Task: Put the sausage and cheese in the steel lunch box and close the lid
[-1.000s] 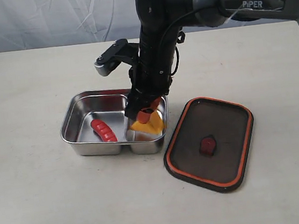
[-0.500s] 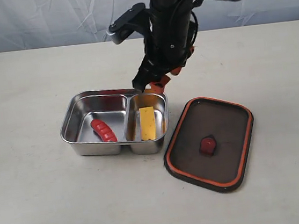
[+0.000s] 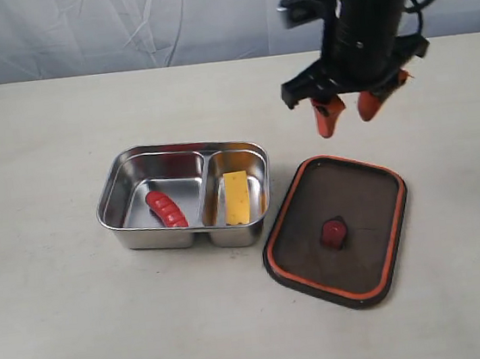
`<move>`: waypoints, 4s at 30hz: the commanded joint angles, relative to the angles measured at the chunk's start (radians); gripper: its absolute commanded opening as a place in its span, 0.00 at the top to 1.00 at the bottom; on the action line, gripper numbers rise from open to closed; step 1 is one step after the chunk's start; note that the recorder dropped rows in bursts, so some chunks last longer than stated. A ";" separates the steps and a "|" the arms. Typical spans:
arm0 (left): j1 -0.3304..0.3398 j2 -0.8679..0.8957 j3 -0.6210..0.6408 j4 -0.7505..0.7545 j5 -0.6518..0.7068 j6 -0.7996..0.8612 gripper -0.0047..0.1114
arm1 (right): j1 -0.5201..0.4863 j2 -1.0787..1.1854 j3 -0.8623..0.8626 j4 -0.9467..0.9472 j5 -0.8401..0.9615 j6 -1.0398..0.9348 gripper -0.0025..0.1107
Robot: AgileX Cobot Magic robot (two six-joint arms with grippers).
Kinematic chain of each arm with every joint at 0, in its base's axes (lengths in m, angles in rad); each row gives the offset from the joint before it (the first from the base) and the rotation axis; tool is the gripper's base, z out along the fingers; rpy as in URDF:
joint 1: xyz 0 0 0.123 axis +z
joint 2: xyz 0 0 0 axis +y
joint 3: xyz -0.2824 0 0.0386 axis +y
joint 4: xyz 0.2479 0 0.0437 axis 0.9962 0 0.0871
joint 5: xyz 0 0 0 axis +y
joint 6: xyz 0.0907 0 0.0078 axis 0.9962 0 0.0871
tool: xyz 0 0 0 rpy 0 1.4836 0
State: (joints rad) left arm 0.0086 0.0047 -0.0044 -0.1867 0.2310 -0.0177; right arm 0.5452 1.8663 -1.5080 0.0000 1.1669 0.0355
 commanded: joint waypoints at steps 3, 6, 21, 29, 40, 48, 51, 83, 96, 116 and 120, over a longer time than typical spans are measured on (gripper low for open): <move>-0.001 -0.005 0.004 -0.005 -0.002 0.002 0.96 | -0.120 -0.068 0.284 0.014 -0.196 0.070 0.48; -0.001 -0.005 0.004 -0.005 -0.002 0.002 0.96 | -0.138 -0.081 0.395 0.061 -0.327 0.077 0.48; -0.001 -0.005 0.004 -0.005 -0.002 0.002 0.96 | -0.138 -0.077 0.592 0.111 -0.538 0.100 0.48; -0.001 -0.005 0.004 -0.005 -0.002 0.002 0.96 | -0.138 -0.039 0.627 0.111 -0.580 0.115 0.48; -0.001 -0.005 0.004 -0.005 0.000 0.002 0.96 | -0.136 -0.008 0.627 0.070 -0.510 0.115 0.98; -0.001 -0.005 0.004 0.001 0.000 0.002 0.96 | -0.136 -0.051 0.627 -0.024 -0.434 0.118 0.99; -0.001 -0.005 0.004 0.001 0.000 0.002 0.96 | -0.136 -0.105 0.627 -0.033 -0.434 0.118 0.99; -0.110 0.132 -0.198 -0.856 0.050 0.183 0.96 | -0.136 -0.507 0.627 0.177 -0.495 -0.165 0.99; -0.175 0.886 -0.426 -1.532 0.719 1.144 0.85 | -0.136 -0.507 0.625 0.529 -0.472 -0.529 0.99; -0.178 1.218 -0.493 -1.558 0.848 1.362 0.46 | -0.101 -0.507 0.625 0.639 -0.474 -0.612 0.99; -0.182 1.218 -0.514 -1.558 0.842 1.362 0.46 | -0.035 -0.507 0.625 0.639 -0.514 -0.612 0.99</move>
State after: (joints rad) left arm -0.1671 1.2207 -0.5029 -1.7260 1.0742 1.3375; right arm 0.4725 1.3661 -0.8805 0.6277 0.6846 -0.5683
